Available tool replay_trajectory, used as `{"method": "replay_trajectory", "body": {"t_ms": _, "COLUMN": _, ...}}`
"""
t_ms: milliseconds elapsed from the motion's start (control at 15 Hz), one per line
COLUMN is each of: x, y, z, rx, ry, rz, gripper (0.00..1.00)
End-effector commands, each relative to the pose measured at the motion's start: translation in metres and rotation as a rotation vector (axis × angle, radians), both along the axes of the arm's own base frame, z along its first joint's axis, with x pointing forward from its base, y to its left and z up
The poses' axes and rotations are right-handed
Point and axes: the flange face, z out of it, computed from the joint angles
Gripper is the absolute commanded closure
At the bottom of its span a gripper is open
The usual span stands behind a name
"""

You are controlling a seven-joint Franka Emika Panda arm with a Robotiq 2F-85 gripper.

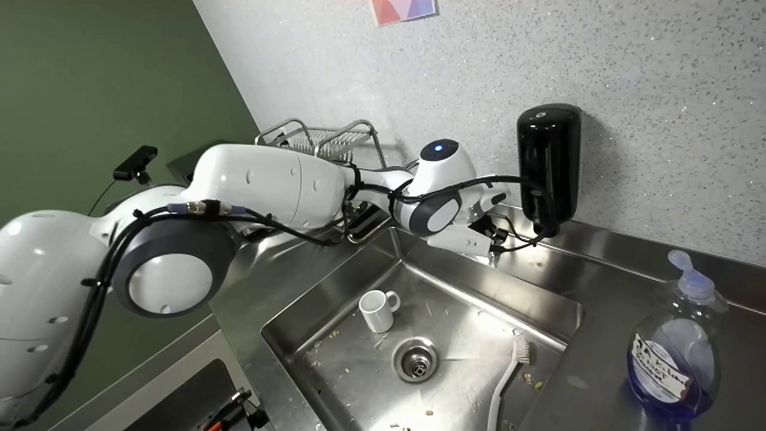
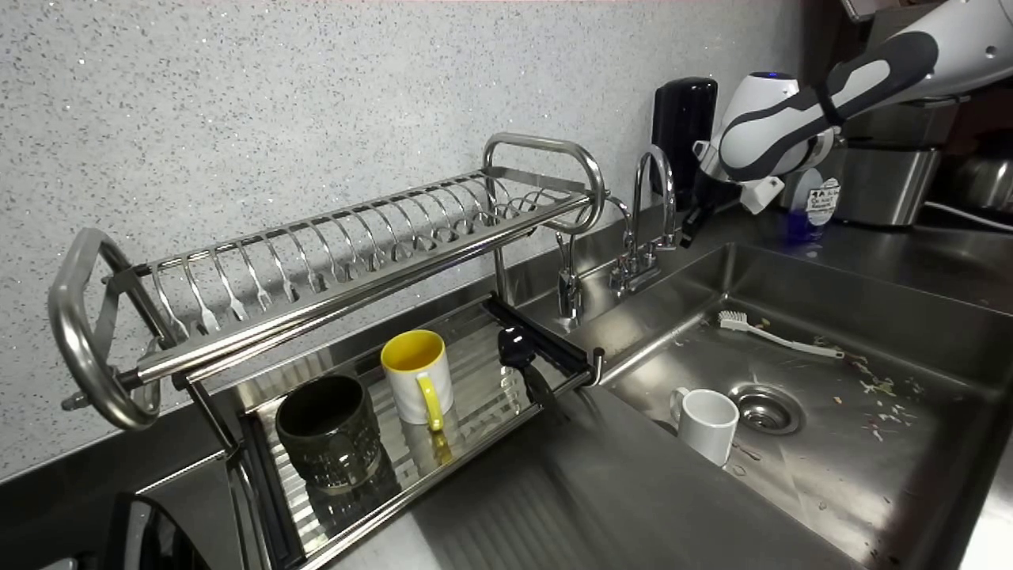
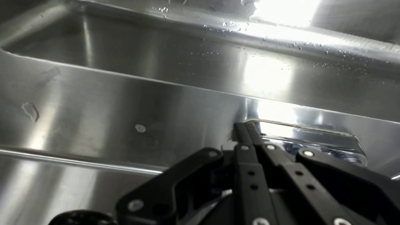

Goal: Push the right tap lever forward

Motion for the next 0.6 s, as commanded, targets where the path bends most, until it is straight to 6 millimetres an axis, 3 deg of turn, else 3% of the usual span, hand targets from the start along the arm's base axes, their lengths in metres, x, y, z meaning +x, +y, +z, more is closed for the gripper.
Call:
{"method": "replay_trajectory", "body": {"t_ms": 0, "x": 0.0140, "y": -0.0027, "z": -0.0014, "rx": -0.006, "ry": -0.049, "rz": -0.019, "gripper": 1.00}}
{"method": "replay_trajectory", "body": {"t_ms": 533, "x": 0.0231, "y": -0.0041, "z": -0.0039, "rx": -0.004, "ry": -0.064, "rz": -0.022, "gripper": 1.00}}
